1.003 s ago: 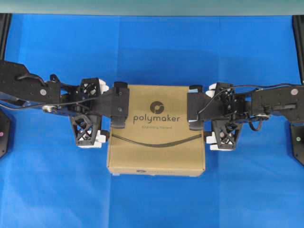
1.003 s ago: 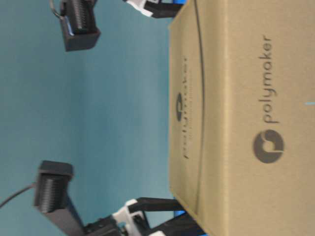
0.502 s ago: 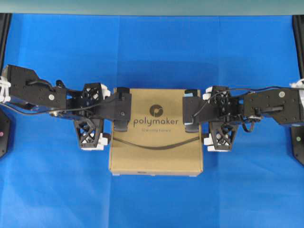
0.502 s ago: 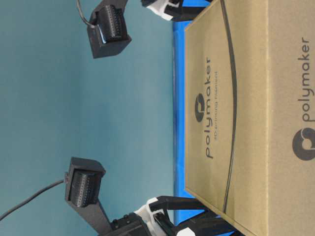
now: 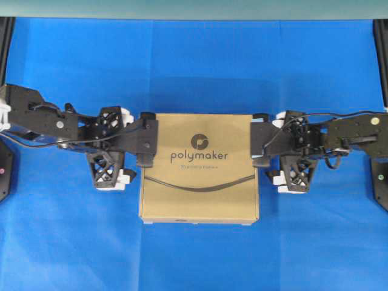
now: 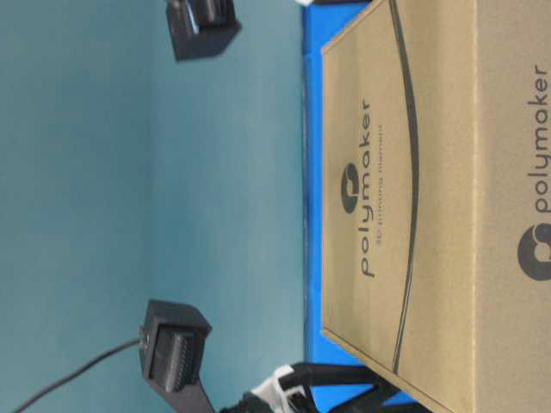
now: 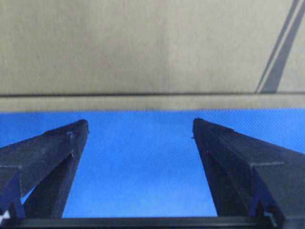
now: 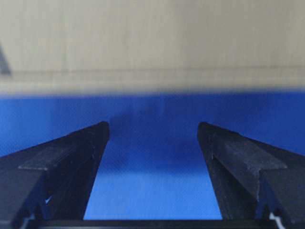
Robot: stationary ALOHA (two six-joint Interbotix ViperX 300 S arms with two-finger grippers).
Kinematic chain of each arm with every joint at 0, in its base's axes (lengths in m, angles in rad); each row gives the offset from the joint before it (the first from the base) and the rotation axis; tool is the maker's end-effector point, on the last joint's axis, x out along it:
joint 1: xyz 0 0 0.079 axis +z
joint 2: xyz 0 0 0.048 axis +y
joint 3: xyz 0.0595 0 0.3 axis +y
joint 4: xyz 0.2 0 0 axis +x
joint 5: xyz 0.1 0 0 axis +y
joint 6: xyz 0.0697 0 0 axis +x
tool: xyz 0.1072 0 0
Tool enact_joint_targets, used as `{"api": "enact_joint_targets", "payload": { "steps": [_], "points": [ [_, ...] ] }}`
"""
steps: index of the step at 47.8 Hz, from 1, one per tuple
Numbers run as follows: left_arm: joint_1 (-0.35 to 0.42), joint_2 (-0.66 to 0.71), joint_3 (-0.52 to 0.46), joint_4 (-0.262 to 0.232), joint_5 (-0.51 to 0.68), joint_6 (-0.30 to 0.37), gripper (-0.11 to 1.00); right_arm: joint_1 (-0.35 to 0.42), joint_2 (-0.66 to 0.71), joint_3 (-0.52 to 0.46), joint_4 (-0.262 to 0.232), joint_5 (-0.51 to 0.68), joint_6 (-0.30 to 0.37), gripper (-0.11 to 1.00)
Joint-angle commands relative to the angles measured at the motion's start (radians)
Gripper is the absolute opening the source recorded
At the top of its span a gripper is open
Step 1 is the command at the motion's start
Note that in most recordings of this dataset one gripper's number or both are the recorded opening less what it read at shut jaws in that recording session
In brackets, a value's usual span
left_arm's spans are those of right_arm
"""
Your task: Lift up the cardboard box by clamping it between your arms.
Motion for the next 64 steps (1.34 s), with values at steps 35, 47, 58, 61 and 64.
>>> {"api": "enact_joint_targets", "payload": {
  "steps": [35,47,58,61,64],
  "points": [
    [-0.005,-0.330,0.179,0.002,-0.006,0.000,0.86,0.000,-0.304,0.138,0.021,-0.003,0.005,0.99],
    [-0.017,-0.407,0.212,0.003,-0.006,-0.003,0.86,0.000,-0.403,0.184,0.029,-0.003,0.006,0.99],
    [-0.020,-0.419,0.216,0.002,-0.008,-0.005,0.86,0.000,-0.468,0.212,0.041,0.003,0.008,0.99],
    [-0.020,-0.423,0.212,0.002,-0.006,-0.005,0.86,0.000,-0.488,0.221,0.049,0.005,0.006,0.99],
    [-0.018,-0.430,0.210,0.002,-0.008,-0.006,0.86,0.000,-0.517,0.232,0.057,-0.002,0.006,0.99]
  ]
}}
